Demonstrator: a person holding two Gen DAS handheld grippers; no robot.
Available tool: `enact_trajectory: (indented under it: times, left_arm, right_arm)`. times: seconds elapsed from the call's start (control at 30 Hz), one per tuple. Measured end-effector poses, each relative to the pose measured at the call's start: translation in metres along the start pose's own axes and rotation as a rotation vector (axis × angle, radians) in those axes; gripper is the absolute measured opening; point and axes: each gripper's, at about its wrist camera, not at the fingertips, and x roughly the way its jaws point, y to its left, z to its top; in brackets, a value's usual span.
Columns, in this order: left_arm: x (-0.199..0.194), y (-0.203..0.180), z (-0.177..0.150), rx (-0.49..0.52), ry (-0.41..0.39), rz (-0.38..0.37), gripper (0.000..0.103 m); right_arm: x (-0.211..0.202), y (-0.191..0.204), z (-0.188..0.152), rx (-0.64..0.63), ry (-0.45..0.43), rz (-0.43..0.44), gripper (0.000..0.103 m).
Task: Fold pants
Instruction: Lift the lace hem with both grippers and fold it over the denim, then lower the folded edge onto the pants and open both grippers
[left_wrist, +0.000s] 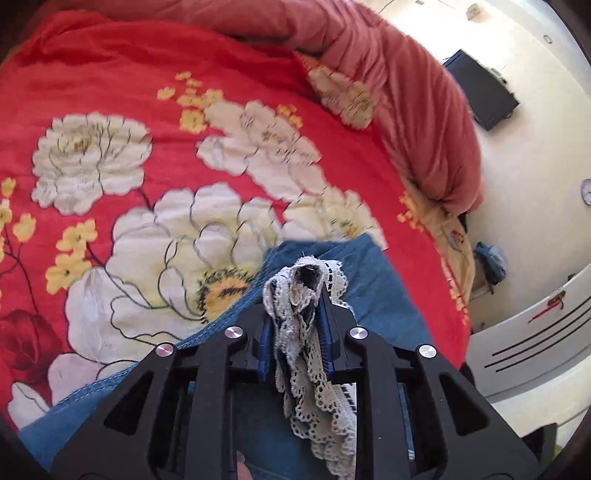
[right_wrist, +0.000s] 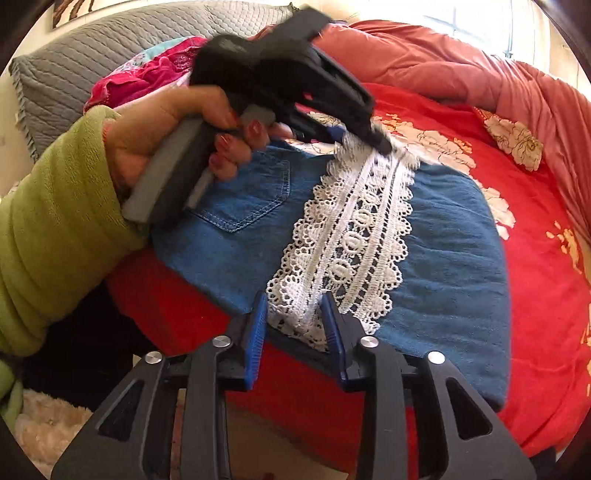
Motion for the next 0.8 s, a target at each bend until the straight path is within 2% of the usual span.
enact_trajectory:
  times: [0.13,0.23,0.33,0.43,0.63,0.8]
  left_arm:
    - [0.003,0.009,0.0,-0.028,0.007,-0.01,0.02]
    - [-0.005,0.006,0.001,-0.002,-0.025,0.021,0.026]
    - [-0.017,0.002,0.003,0.007,-0.058,0.033,0.03]
    - [-0.035,-0.005,-0.002,0.01,-0.083,0.02,0.037]
    - [-0.067,-0.019,-0.047,-0.027,-0.101,-0.03,0.039]
    - [-0.074,-0.02,-0.11,-0.137,-0.052,-0.07,0.039]
  right_arm:
    - [-0.012,-0.001,0.0,0.014,-0.024,0.04,0.035]
    - [-0.031,-0.013,0.002,0.059,-0.068,0.059,0.037]
    - [-0.051,-0.032,0.002,0.103,-0.117,0.003,0.037]
    - [-0.061,-0.063,-0.006,0.185,-0.12,-0.077,0.037]
    - [-0.069,-0.105,-0.032,0.32,-0.101,-0.158,0.037]
    - [-0.061,-0.127,-0.047,0.424,-0.087,-0.104,0.037]
